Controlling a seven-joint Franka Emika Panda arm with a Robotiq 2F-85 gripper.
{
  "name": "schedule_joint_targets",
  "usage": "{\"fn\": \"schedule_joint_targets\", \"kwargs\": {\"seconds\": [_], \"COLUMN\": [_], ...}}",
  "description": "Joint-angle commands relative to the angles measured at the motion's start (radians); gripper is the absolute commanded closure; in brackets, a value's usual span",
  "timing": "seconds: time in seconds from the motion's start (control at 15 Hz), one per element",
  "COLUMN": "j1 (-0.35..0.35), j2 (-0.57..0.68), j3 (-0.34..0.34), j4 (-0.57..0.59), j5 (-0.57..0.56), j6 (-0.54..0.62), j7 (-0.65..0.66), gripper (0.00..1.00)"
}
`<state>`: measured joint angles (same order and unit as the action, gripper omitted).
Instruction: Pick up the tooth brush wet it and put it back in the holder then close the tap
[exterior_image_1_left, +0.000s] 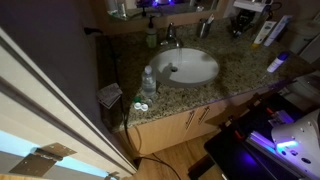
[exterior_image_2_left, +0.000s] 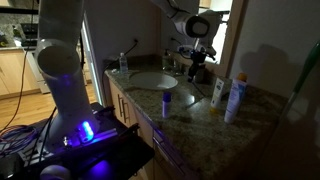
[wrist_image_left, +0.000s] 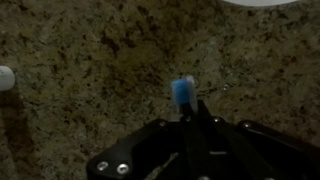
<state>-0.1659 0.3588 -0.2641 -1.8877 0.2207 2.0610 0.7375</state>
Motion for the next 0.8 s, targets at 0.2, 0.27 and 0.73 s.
{"fn": "schedule_joint_targets", "kwargs": {"seconds": [0.2,0.27,0.73], "j1": [0.027,0.026,0.000], "j2": [0.004,-0.005,-0.057], "j3": [0.027,0.027,-0.007], "j4": [-0.082,-0.091,-0.095], "j5": [0.011,0.006,-0.019], "j6": [0.059,0.051,0.117], "j7": [0.097,0.098,0.083], "gripper": [0.67,0.60,0.12]}}
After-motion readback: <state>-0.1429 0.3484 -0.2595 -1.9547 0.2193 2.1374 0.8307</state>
